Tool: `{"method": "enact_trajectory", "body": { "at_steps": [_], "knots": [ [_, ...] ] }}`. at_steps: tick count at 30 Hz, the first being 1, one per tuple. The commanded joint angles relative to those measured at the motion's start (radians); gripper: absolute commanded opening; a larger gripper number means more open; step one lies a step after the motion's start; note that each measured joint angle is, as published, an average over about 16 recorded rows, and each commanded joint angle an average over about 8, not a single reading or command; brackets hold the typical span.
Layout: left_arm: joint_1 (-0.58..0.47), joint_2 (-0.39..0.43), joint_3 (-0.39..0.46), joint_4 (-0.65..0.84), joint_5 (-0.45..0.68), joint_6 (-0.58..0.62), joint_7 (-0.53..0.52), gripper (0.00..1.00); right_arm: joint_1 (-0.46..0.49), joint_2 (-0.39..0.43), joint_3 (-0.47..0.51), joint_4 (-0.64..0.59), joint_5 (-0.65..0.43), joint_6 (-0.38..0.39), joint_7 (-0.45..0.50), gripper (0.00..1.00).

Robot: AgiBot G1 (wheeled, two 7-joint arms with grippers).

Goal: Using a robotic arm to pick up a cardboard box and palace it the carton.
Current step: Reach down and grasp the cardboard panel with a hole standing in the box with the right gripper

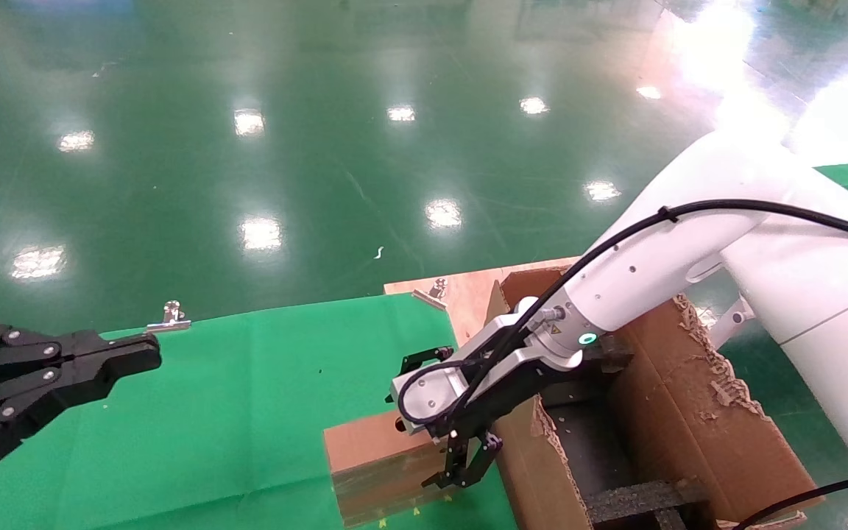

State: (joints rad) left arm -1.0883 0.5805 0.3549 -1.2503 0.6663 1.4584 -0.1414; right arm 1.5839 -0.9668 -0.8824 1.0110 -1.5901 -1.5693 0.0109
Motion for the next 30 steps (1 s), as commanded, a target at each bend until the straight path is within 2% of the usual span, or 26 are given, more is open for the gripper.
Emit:
{"method": "enact_trajectory", "body": {
  "at_steps": [1, 4, 5, 6, 30],
  "knots": [
    [0.000, 0.000, 0.000, 0.000, 0.000, 0.000, 0.000, 0.65, 0.007, -0.005, -0.015, -0.006, -0.003, 0.003, -0.008, 0.57],
    [0.000, 0.000, 0.000, 0.000, 0.000, 0.000, 0.000, 1.00, 0.013, -0.010, -0.024, -0.013, -0.007, 0.004, -0.011, 0.19],
    [0.000, 0.000, 0.000, 0.000, 0.000, 0.000, 0.000, 1.00, 0.014, -0.010, -0.026, -0.015, -0.008, 0.004, -0.012, 0.07],
    [0.000, 0.000, 0.000, 0.000, 0.000, 0.000, 0.000, 1.00, 0.016, -0.011, -0.028, -0.016, -0.009, 0.004, -0.012, 0.02],
    [0.000, 0.000, 0.000, 0.000, 0.000, 0.000, 0.000, 1.00, 0.008, -0.006, -0.017, -0.010, -0.001, 0.004, -0.011, 0.00]
  ]
}}
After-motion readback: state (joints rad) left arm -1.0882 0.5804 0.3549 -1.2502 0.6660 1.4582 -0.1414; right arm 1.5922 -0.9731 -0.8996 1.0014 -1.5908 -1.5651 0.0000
